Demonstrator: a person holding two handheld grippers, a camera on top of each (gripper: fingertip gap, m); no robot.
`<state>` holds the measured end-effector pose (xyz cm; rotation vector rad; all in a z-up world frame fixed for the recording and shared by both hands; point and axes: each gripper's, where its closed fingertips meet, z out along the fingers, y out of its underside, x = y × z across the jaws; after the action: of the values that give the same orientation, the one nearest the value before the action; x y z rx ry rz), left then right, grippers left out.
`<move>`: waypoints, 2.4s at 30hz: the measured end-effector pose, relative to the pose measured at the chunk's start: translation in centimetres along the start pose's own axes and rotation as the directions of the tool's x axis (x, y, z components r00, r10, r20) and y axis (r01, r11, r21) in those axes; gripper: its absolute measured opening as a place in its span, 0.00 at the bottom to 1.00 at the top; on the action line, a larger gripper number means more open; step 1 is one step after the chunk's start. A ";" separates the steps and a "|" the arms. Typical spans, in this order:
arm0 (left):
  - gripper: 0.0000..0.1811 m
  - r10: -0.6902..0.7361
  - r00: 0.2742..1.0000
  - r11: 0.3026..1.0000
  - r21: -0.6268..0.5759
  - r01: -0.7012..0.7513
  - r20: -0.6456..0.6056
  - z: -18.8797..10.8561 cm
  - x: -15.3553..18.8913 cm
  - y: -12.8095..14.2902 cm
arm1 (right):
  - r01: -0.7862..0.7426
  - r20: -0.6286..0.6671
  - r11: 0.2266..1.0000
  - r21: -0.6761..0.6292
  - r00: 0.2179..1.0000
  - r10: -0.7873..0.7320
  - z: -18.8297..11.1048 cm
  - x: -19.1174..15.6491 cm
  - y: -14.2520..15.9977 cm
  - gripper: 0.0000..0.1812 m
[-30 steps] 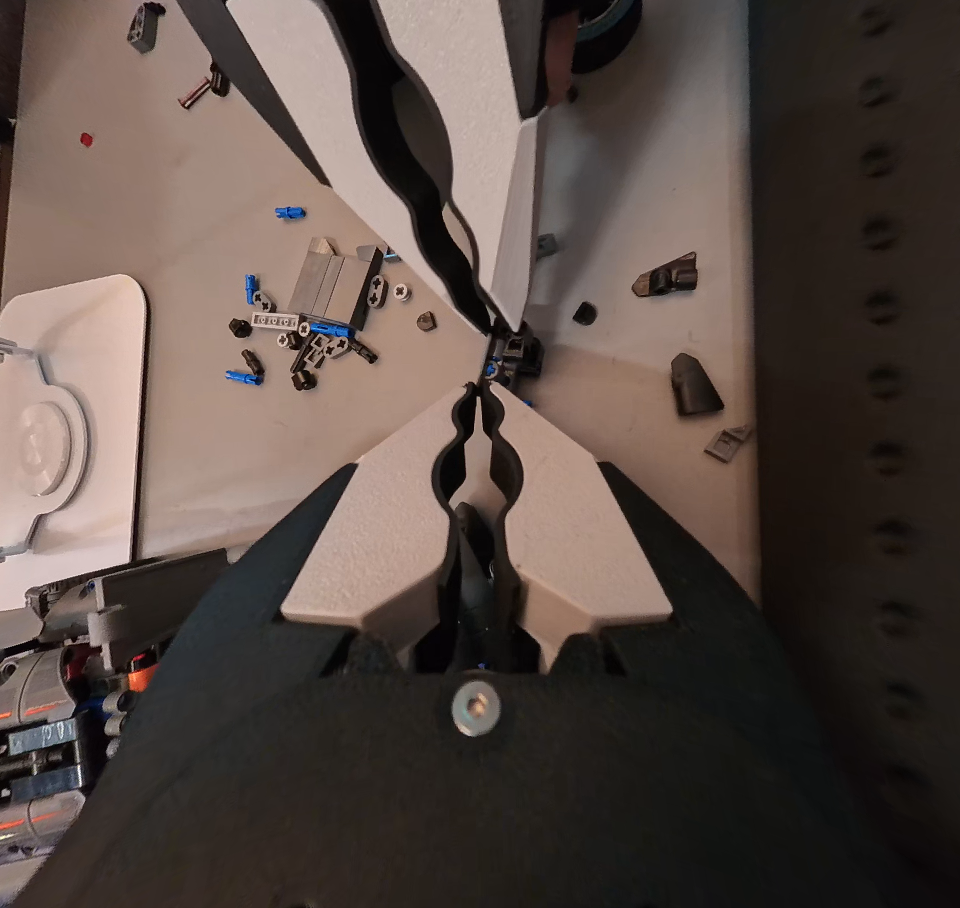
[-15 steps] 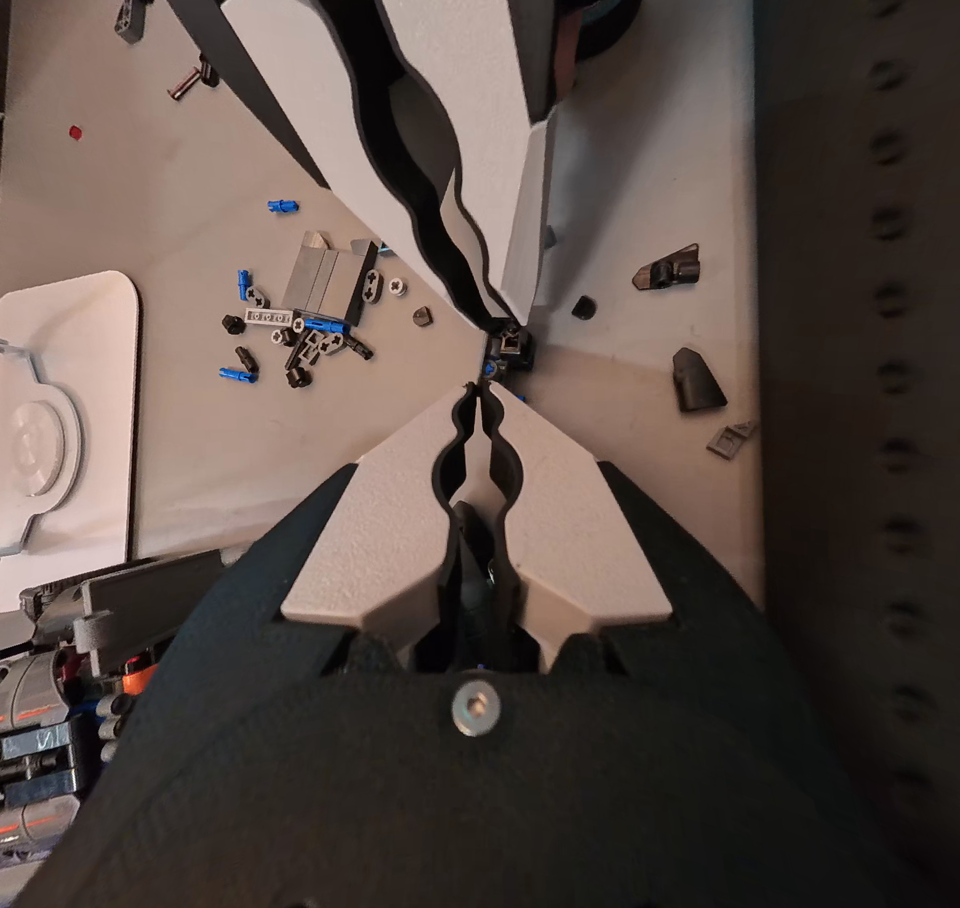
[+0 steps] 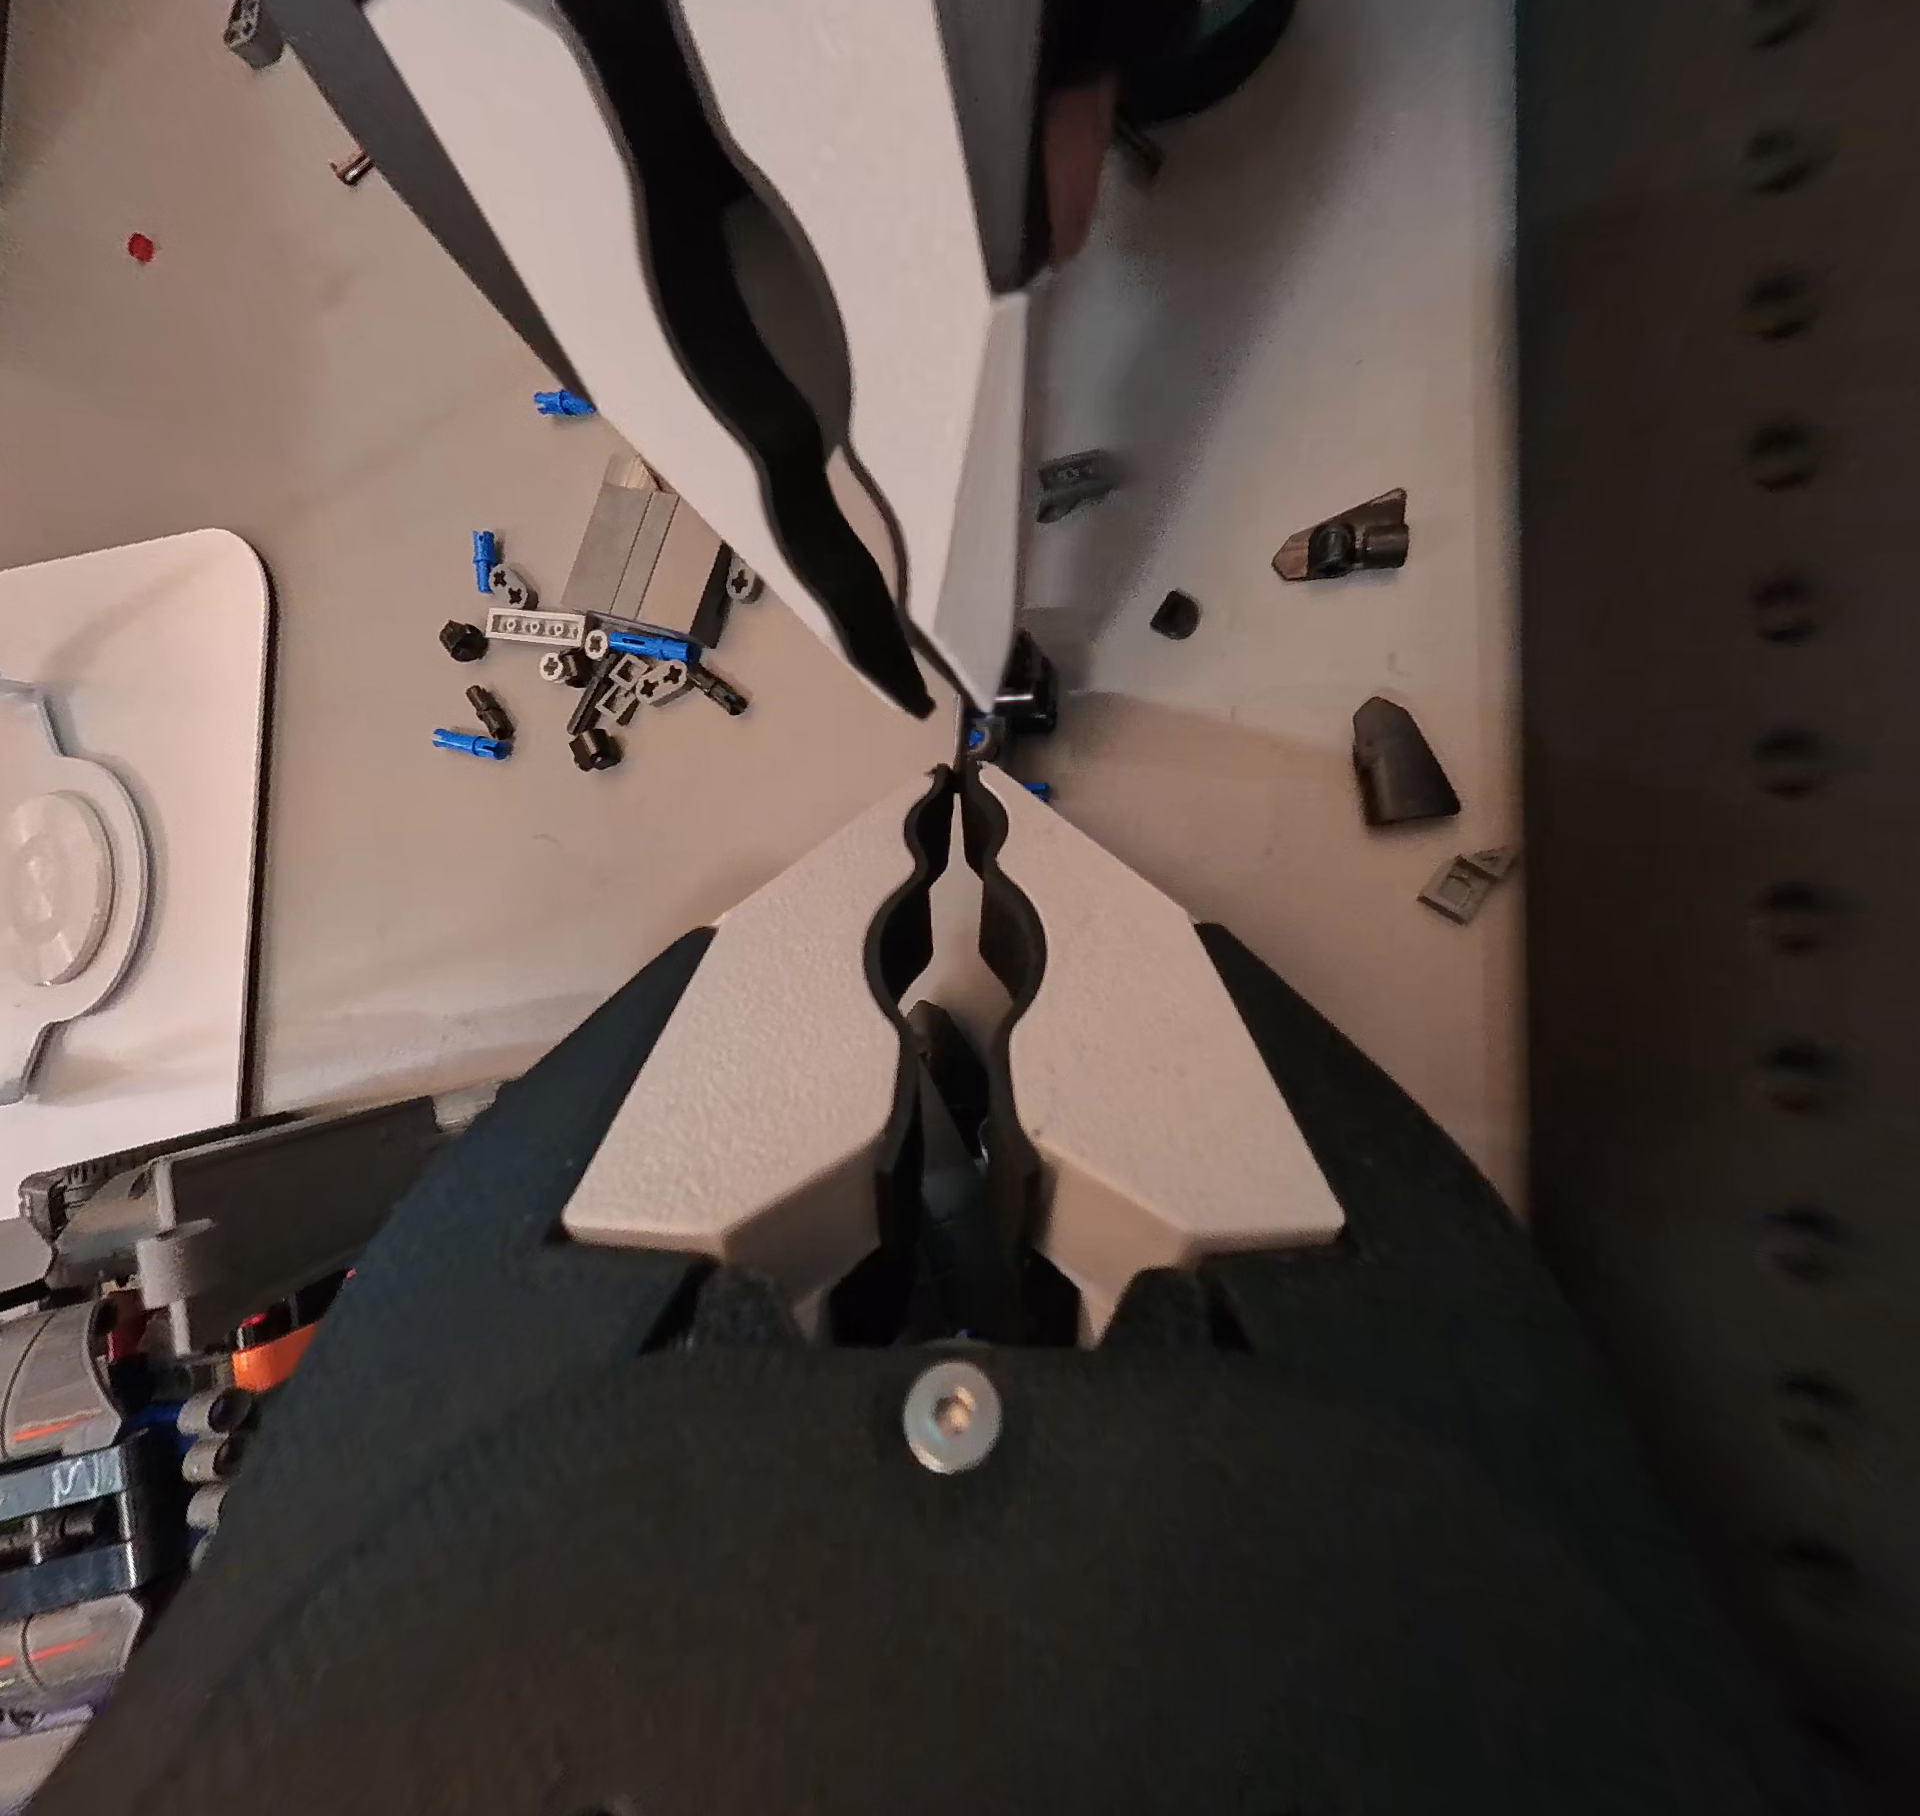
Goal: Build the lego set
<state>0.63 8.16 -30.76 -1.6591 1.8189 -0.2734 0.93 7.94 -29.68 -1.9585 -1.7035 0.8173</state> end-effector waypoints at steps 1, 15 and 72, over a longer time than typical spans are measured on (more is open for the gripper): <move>0.00 -0.004 1.000 1.000 0.001 0.004 -0.001 0.0 0.0 0.0 | 0.003 0.002 1.000 -0.014 1.000 -0.003 0.3 -0.1 0.2 0.04; 0.00 -0.131 0.991 0.991 -0.014 0.130 -0.031 0.2 -0.4 -0.1 | -0.118 0.071 0.993 0.005 0.991 0.117 0.5 0.4 0.5 0.01; 0.00 -0.376 0.874 0.926 -0.158 0.343 -0.307 1.3 0.8 0.1 | -0.204 0.242 0.976 -0.071 0.946 0.215 0.9 0.0 1.1 0.02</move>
<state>1.28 7.76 -32.08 -2.1277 1.7640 -0.6728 1.13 7.70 -31.02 -2.1722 -1.6778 1.1536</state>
